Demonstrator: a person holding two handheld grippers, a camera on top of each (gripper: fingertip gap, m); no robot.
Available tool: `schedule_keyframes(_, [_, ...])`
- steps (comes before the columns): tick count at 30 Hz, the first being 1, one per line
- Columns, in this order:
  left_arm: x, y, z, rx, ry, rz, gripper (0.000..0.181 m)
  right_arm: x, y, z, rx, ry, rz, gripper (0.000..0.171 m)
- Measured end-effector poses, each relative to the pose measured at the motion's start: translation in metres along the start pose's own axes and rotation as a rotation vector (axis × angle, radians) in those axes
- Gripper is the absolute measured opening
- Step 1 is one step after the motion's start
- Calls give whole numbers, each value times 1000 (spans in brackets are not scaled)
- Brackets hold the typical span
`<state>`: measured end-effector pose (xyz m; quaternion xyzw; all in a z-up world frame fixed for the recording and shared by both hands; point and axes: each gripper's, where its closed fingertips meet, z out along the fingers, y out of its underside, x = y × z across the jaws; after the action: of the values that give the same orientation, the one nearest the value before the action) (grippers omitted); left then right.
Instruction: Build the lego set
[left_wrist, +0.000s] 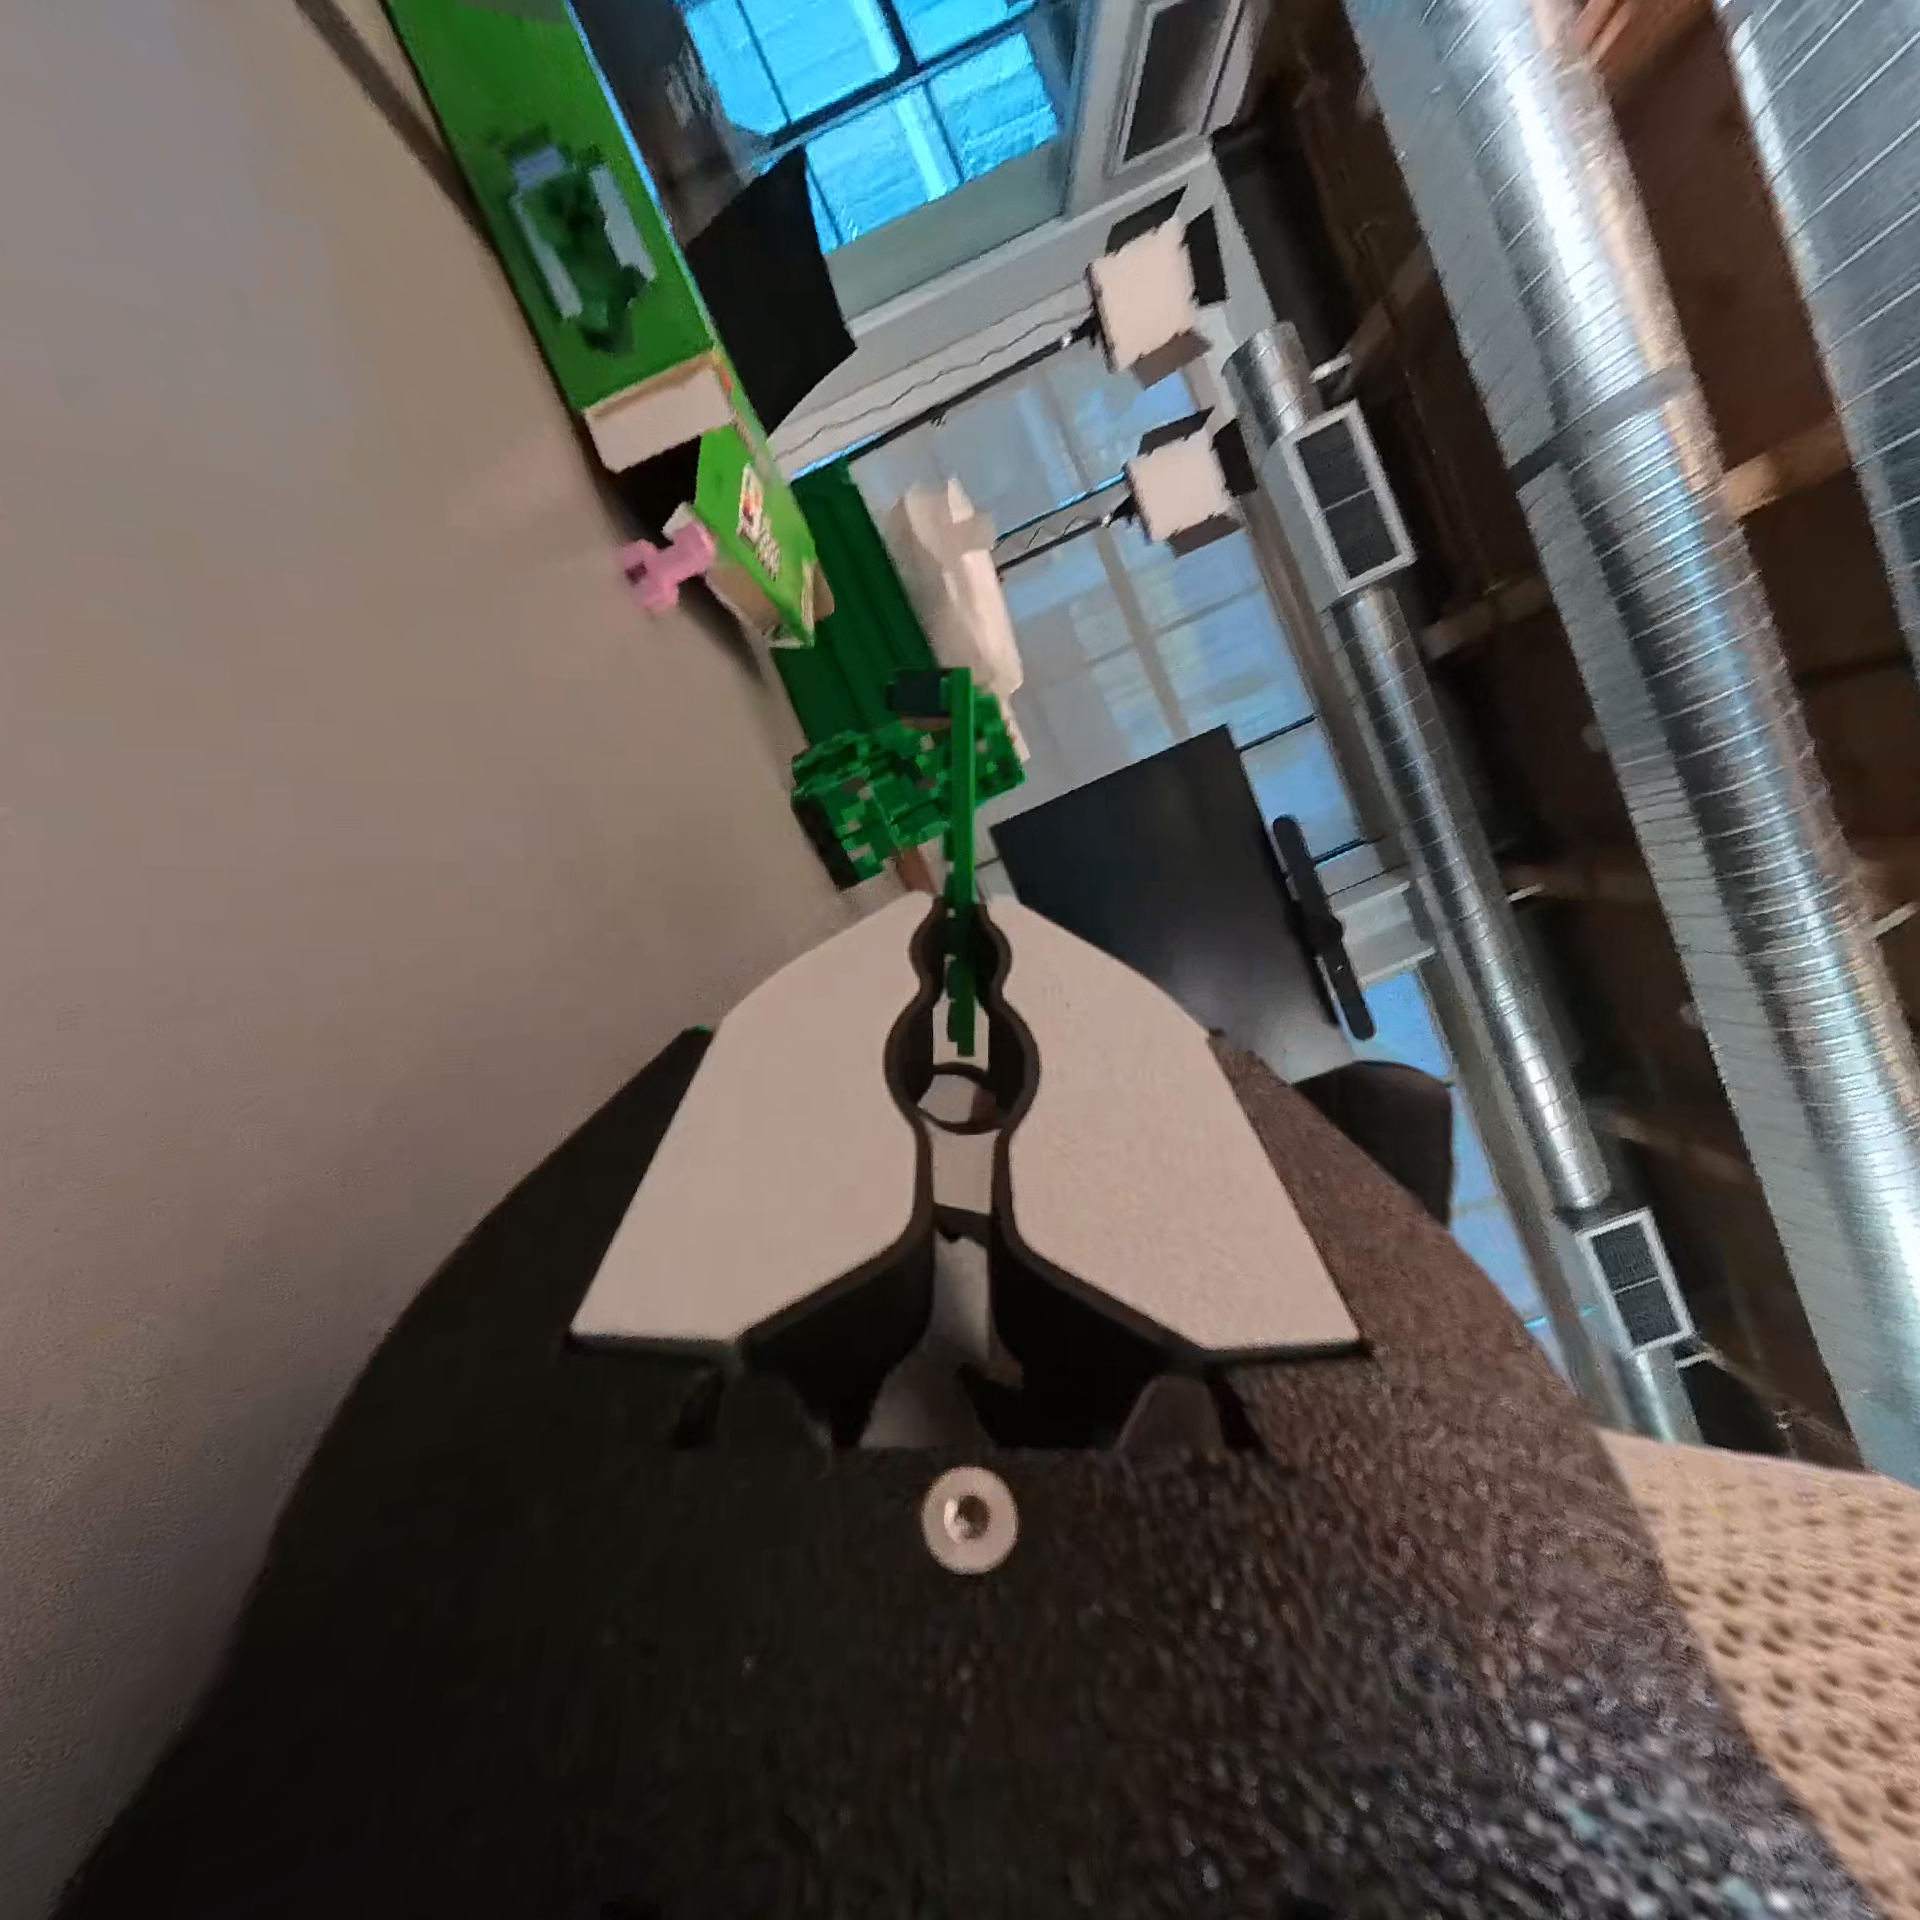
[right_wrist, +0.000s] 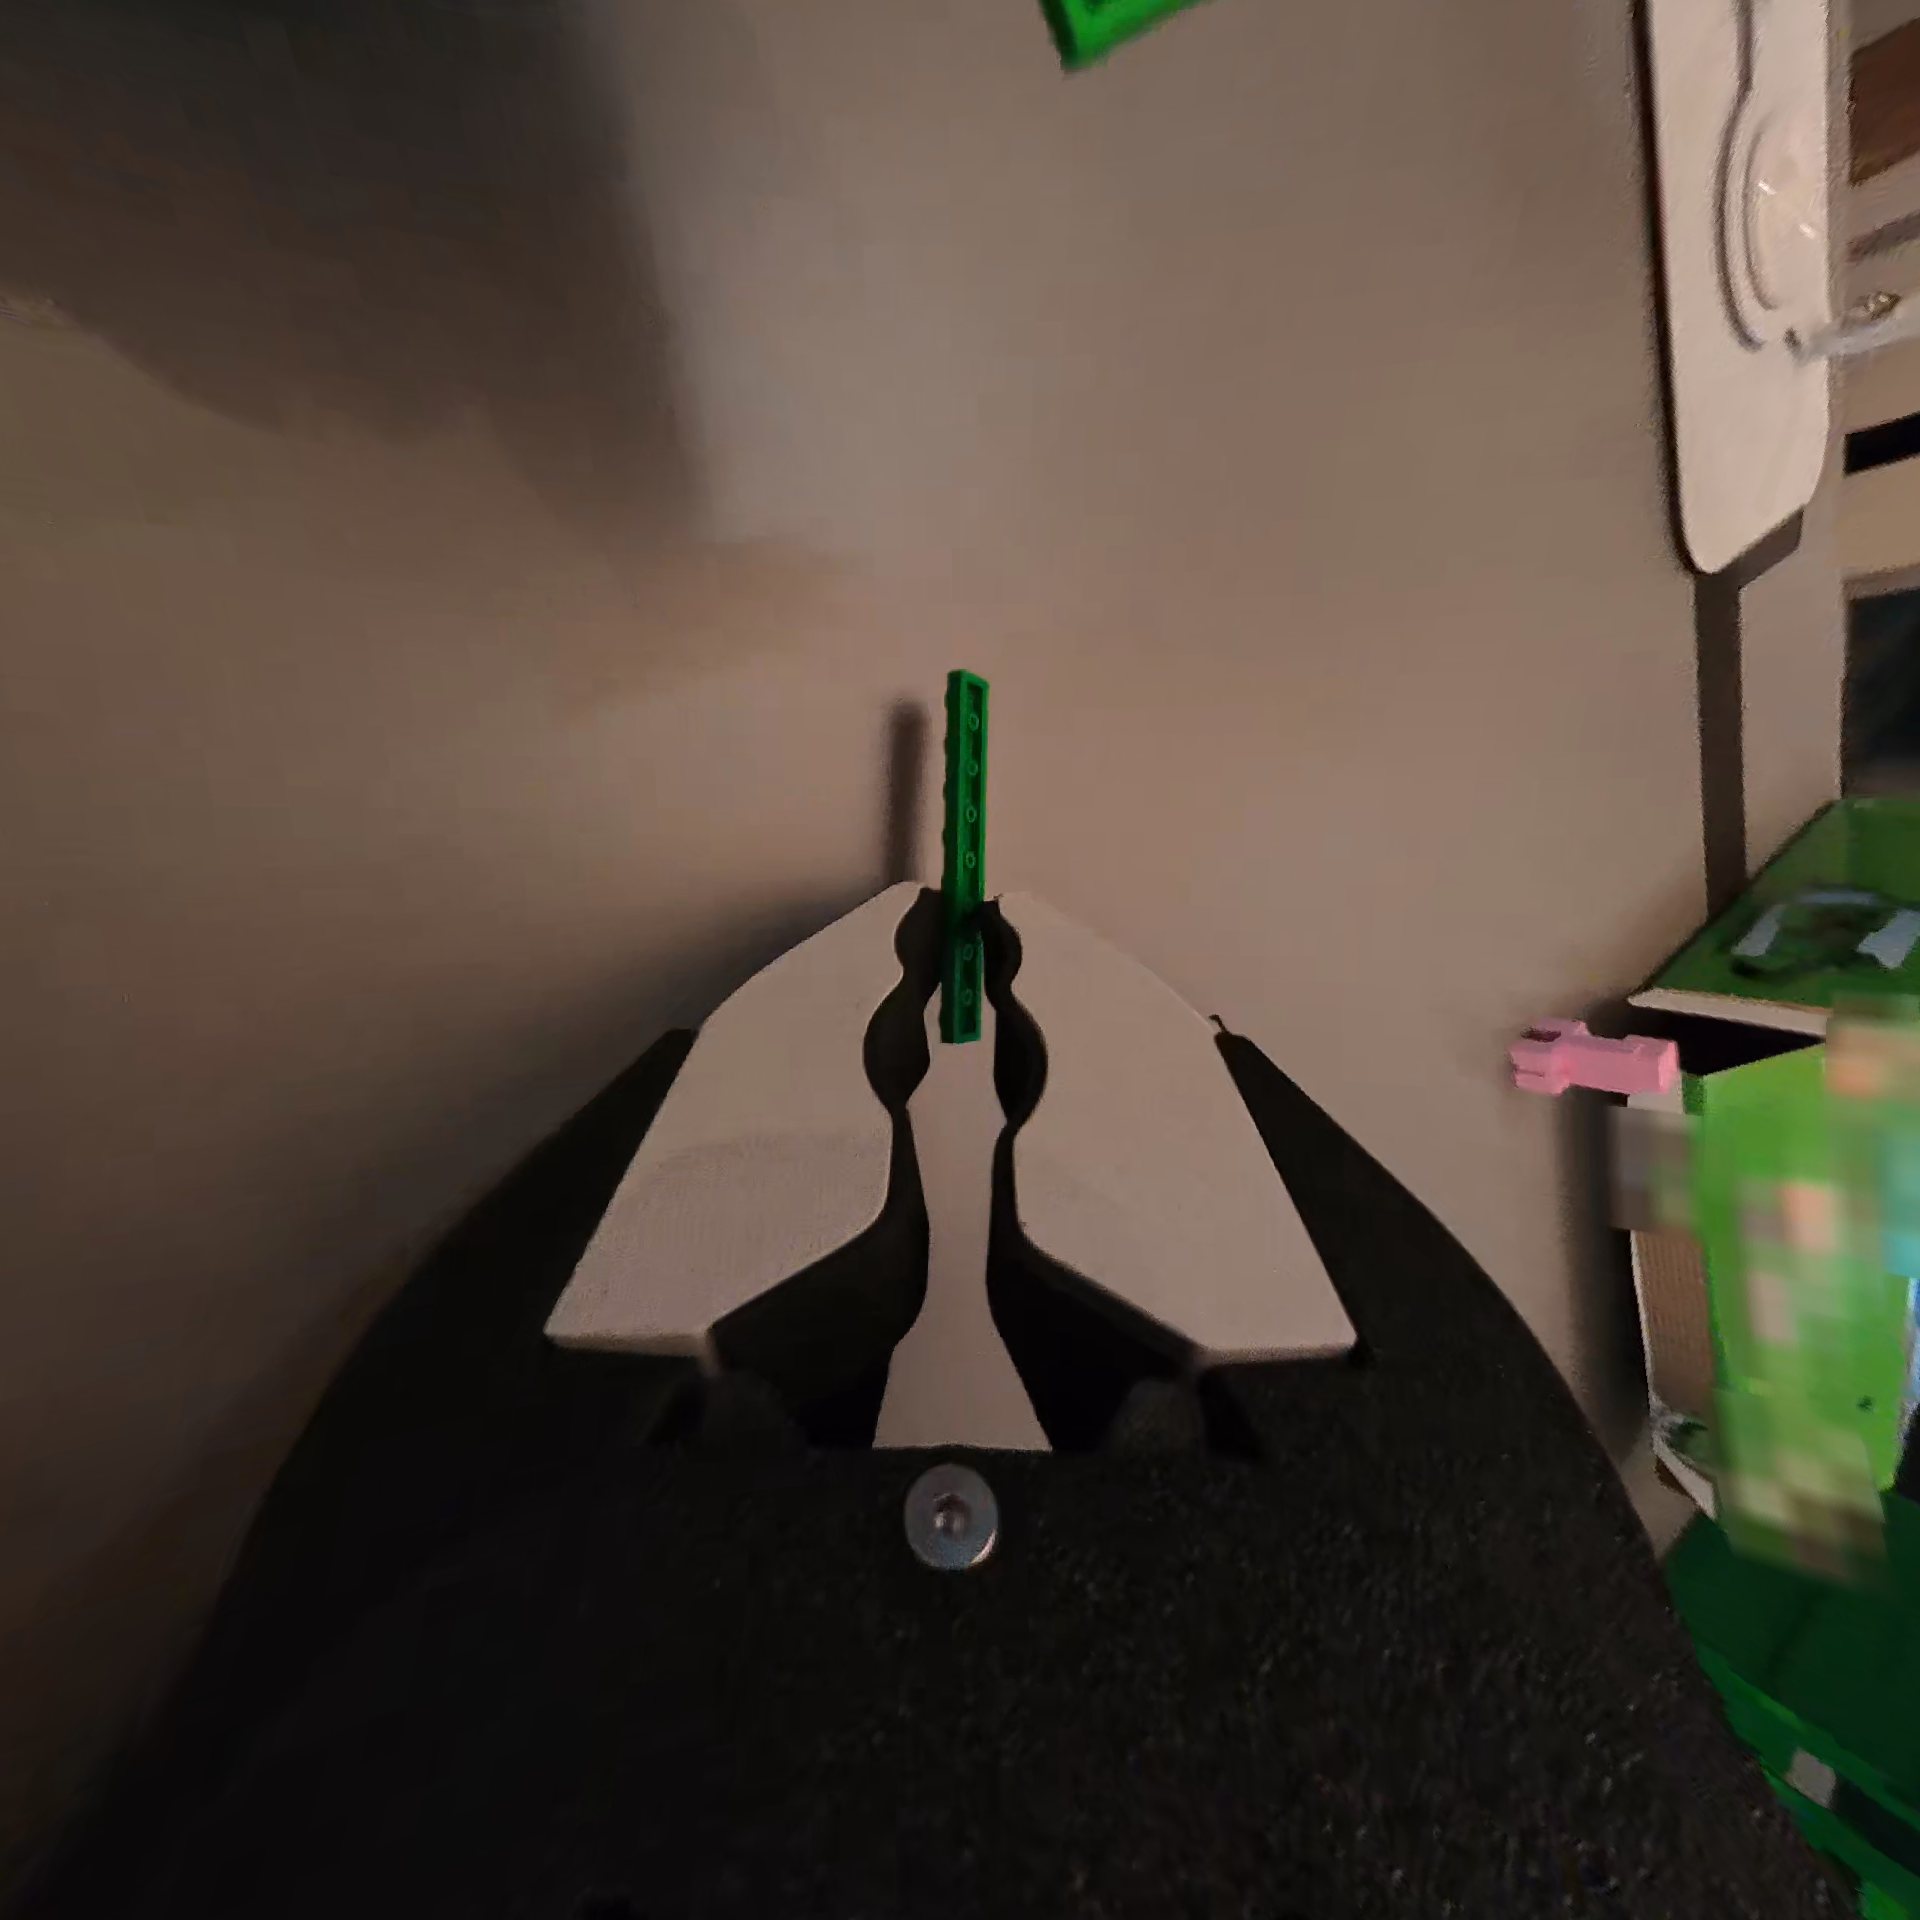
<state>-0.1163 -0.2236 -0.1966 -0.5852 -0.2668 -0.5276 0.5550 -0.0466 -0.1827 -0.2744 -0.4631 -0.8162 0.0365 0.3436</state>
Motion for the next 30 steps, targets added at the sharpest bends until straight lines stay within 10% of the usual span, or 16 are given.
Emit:
schedule_keyframes(11, [16, 39, 10, -289, 175, -19, 3, 45, -58, -49, 564, 16, 172, 24])
schedule_keyframes(30, [28, 61, 7, -453, 257, 21, 3, 36, -68, -62, 625, 89, -80, 8])
